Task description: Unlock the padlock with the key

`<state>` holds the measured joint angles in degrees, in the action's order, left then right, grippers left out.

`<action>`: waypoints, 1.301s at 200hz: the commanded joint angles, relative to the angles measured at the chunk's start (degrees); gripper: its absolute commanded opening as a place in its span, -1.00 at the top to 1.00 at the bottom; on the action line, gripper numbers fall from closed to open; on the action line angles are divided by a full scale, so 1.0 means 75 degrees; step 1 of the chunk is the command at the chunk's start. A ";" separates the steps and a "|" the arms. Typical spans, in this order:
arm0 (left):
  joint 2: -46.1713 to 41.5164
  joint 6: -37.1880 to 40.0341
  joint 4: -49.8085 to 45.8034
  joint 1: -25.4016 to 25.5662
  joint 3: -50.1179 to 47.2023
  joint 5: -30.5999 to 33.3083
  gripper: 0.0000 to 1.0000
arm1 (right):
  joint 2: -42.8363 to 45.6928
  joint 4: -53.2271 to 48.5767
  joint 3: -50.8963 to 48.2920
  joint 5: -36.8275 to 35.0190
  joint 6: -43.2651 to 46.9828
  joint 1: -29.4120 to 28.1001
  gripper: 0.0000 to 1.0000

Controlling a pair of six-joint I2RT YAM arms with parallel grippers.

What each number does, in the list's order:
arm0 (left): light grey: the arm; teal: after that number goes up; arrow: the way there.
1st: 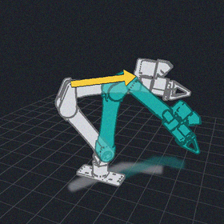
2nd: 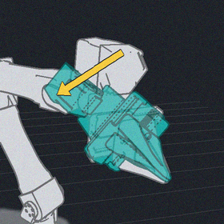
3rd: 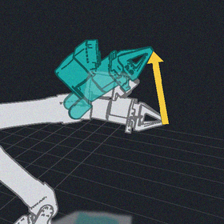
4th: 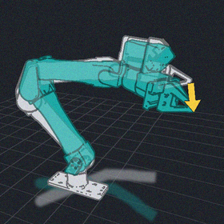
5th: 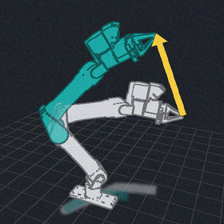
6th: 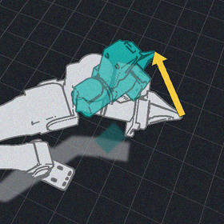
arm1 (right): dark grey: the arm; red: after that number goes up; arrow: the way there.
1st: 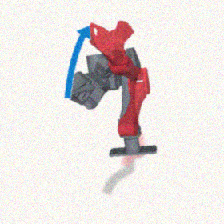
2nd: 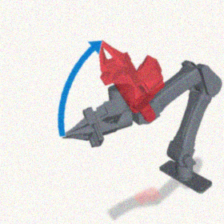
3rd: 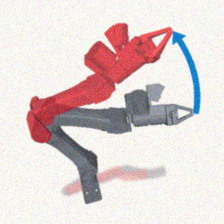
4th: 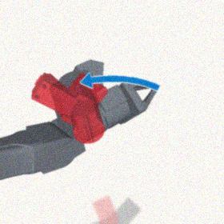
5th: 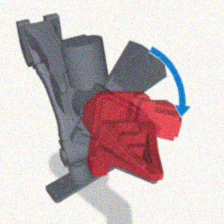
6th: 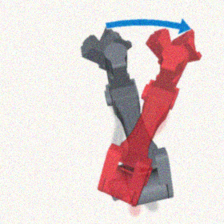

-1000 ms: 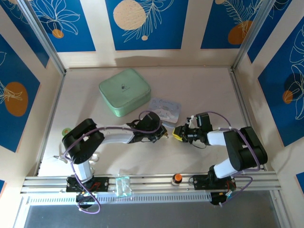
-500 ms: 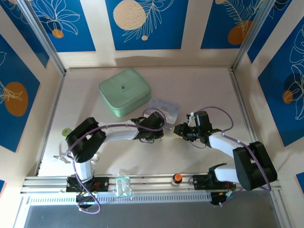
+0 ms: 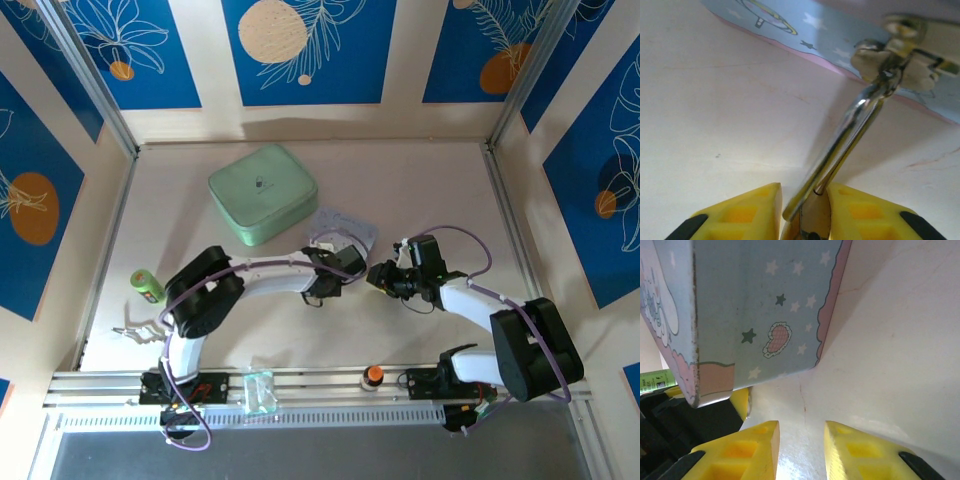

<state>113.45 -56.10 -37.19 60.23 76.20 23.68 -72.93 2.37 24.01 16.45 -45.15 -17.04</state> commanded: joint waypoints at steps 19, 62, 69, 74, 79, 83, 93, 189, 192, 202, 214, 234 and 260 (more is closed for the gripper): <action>0.0524 0.0108 -0.1606 0.0419 0.0718 0.1264 0.37 | -0.0017 -0.0193 0.0163 -0.0070 0.0163 -0.0035 0.42; 0.0250 0.0101 -0.1549 0.0689 0.0835 0.1208 0.26 | -0.0105 -0.0081 0.0081 -0.0130 0.0149 -0.0026 0.42; 0.0237 0.0120 -0.1584 0.0759 0.0902 0.1250 0.25 | -0.0098 -0.0064 0.0057 -0.0142 0.0137 -0.0026 0.42; 0.0254 0.0127 -0.1592 0.0809 0.0952 0.1291 0.25 | -0.0099 -0.0036 0.0035 -0.0142 0.0119 -0.0027 0.42; 0.0285 0.0161 -0.1539 0.0856 0.0991 0.1291 0.24 | -0.0096 -0.0002 0.0012 -0.0142 0.0114 -0.0031 0.42; 0.0315 0.0213 -0.1468 0.0884 0.1012 0.1248 0.24 | -0.0098 0.0017 -0.0002 -0.0142 0.0114 -0.0026 0.42; 0.0438 0.0261 -0.1402 0.0911 0.1079 0.1126 0.24 | -0.0111 0.0030 -0.0005 -0.0133 0.0109 -0.0025 0.42; -0.0800 0.0243 -0.0861 0.0982 0.0533 0.1161 0.08 | 0.0723 0.0112 -0.0169 -0.0133 0.0158 -0.0545 0.01; -0.0953 0.0286 -0.0773 0.0946 0.0438 0.1178 0.01 | 0.0804 0.0099 -0.0168 -0.0156 0.0135 -0.0603 -0.09; -0.1460 0.0536 -0.0412 0.0801 0.0125 0.1111 -0.33 | 0.1043 0.0071 -0.0172 -0.0292 0.0042 -0.0816 -0.29; -0.2081 0.0958 0.0250 0.0621 -0.0330 0.0839 -0.75 | 0.1278 -0.0005 -0.0144 -0.0518 0.0008 -0.1135 -0.33; -0.3068 0.1303 0.1517 0.0275 -0.1316 0.0174 -0.99 | 0.1513 -0.0068 -0.0064 -0.1096 -0.0012 -0.1832 -0.30; -0.4060 0.1229 0.3138 -0.0255 -0.2651 -0.0807 -0.99 | 0.1194 -0.0046 0.0263 -0.1742 -0.0041 -0.2559 -0.27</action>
<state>87.44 -48.03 -28.71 61.25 63.00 25.02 -61.91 3.40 23.51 8.69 -45.60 -32.34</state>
